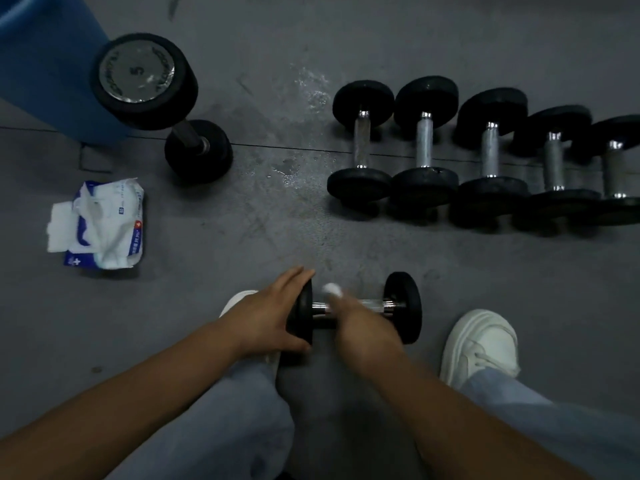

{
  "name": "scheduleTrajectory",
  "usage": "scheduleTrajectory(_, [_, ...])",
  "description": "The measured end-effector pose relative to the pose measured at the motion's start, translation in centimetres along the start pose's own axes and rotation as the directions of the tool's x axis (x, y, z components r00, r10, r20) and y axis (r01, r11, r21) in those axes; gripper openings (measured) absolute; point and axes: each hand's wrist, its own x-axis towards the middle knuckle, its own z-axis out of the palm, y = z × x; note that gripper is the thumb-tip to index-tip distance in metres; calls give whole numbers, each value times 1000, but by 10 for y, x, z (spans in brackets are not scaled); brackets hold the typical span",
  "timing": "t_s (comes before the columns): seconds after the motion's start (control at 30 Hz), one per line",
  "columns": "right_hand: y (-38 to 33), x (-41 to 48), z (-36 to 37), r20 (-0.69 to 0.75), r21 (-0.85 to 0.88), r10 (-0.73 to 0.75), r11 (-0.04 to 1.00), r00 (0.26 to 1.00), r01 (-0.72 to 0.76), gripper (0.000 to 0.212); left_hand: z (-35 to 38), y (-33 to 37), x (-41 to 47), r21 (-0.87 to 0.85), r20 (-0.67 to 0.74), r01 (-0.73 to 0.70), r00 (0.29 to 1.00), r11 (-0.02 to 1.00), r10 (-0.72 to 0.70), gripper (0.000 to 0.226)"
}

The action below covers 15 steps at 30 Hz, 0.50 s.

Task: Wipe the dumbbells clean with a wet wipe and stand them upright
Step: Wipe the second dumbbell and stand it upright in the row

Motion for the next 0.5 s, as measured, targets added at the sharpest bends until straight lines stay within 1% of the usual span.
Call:
scheduleTrajectory(0.07, [19, 4, -2, -19, -37, 144, 989, 989, -144, 47, 3, 2, -6, 20, 25, -20, 1000, 1000, 20, 126])
scheduleTrajectory(0.1, [23, 0, 0, 0, -14, 178, 984, 984, -178, 51, 4, 4, -8, 26, 43, -31, 999, 999, 30, 126])
scheduleTrajectory(0.13, [20, -10, 3, 46, 51, 151, 987, 987, -153, 51, 5, 7, -9, 34, 62, -41, 997, 999, 39, 126])
scheduleTrajectory(0.17, [17, -21, 10, 105, 78, 22, 996, 994, -30, 49, 6, 10, -10, 41, 79, -49, 996, 998, 46, 125])
scheduleTrajectory(0.2, [12, -31, 13, 147, 119, -108, 989, 983, 91, 46, 7, 12, -11, 50, 98, -57, 994, 997, 51, 125])
scheduleTrajectory(0.23, [13, -34, 16, 128, 152, -146, 980, 981, 126, 43, 8, 15, -13, 66, 119, -67, 991, 996, 59, 125])
scheduleTrajectory(0.27, [20, -31, 17, 118, 235, -91, 970, 989, 61, 40, 7, 17, -14, 85, 136, -80, 988, 993, 67, 125])
scheduleTrajectory(0.3, [29, -28, 19, 85, 259, -8, 966, 996, -15, 40, 8, 18, -15, 106, 150, -91, 986, 990, 75, 125])
scheduleTrajectory(0.33, [36, -27, 21, 89, 230, 40, 971, 995, -60, 40, 8, 19, -17, 129, 161, -100, 984, 987, 78, 125])
scheduleTrajectory(0.37, [35, -31, 21, 106, 183, 69, 979, 992, -87, 44, 11, 20, -18, 160, 172, -103, 982, 982, 75, 126])
scheduleTrajectory(0.4, [30, -38, 24, 176, 192, 55, 977, 983, -90, 50, 14, 21, -20, 198, 172, -105, 982, 975, 71, 127])
scheduleTrajectory(0.43, [20, -47, 27, 230, 221, -2, 974, 973, -50, 55, 18, 23, -21, 238, 166, -107, 984, 965, 68, 129])
scheduleTrajectory(0.47, [10, -54, 31, 246, 250, -67, 968, 967, 3, 60, 20, 24, -22, 266, 153, -112, 986, 957, 72, 129])
scheduleTrajectory(0.5, [5, -57, 31, 241, 255, -64, 967, 968, 0, 60, 21, 25, -22, 278, 139, -114, 987, 954, 77, 127])
